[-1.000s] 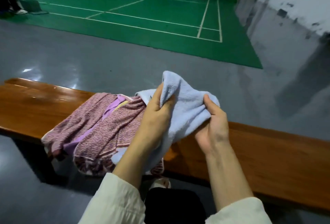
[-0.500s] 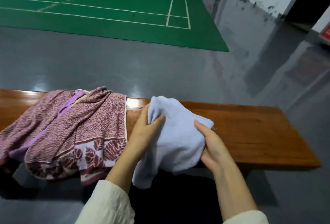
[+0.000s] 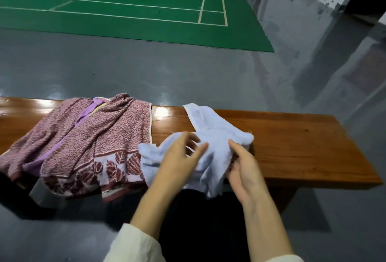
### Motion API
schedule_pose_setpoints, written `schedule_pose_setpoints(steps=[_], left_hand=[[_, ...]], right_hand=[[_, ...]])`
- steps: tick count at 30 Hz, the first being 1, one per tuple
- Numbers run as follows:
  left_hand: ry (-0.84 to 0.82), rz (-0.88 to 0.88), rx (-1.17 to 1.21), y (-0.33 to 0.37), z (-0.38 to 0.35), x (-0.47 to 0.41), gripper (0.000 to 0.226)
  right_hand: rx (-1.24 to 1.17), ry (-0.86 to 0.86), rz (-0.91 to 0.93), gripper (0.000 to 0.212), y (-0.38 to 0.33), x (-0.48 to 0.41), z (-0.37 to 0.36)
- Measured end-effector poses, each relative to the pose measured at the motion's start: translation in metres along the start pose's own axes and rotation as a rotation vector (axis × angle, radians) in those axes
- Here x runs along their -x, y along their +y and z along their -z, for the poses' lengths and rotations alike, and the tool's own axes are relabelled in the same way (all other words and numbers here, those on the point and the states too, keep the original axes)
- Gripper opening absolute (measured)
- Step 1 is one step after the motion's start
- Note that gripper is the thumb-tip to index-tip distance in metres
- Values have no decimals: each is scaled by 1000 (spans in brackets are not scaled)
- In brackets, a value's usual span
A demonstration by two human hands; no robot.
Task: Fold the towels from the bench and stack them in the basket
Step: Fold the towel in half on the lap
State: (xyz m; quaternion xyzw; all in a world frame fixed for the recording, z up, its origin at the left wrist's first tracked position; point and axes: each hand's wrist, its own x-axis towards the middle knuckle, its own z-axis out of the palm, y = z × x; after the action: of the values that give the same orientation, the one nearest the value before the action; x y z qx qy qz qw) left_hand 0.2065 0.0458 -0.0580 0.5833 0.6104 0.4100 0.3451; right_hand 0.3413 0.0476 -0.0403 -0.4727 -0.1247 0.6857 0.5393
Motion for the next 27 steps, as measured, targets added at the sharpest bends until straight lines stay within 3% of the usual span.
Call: schedule_pose_setpoints(steps=[3,8,14,20,23,25,27], left_hand=[[-82,18,36,2,-27,21,18],[147,27,154,-11,-18,21,8],[239,-9,150,2,-3,29,19],[32,-31,194,10,-11,45,27],[47,-55,152,6,-3,41,10],[83,-75,115,7,3,38,23],[123,-116,83,10,12,35,20]], right_hand=[[-2,-101,-57,24,1,14,-3],[70,-109,16,21,-1,23,15],[123,-122,118,18,1,33,13],[102,-226,162,25,4,38,-3],[317,-212,277,30,8,33,-3],[649,-147,483,27,9,25,-3],[963,-100,647,19,8,21,-7]])
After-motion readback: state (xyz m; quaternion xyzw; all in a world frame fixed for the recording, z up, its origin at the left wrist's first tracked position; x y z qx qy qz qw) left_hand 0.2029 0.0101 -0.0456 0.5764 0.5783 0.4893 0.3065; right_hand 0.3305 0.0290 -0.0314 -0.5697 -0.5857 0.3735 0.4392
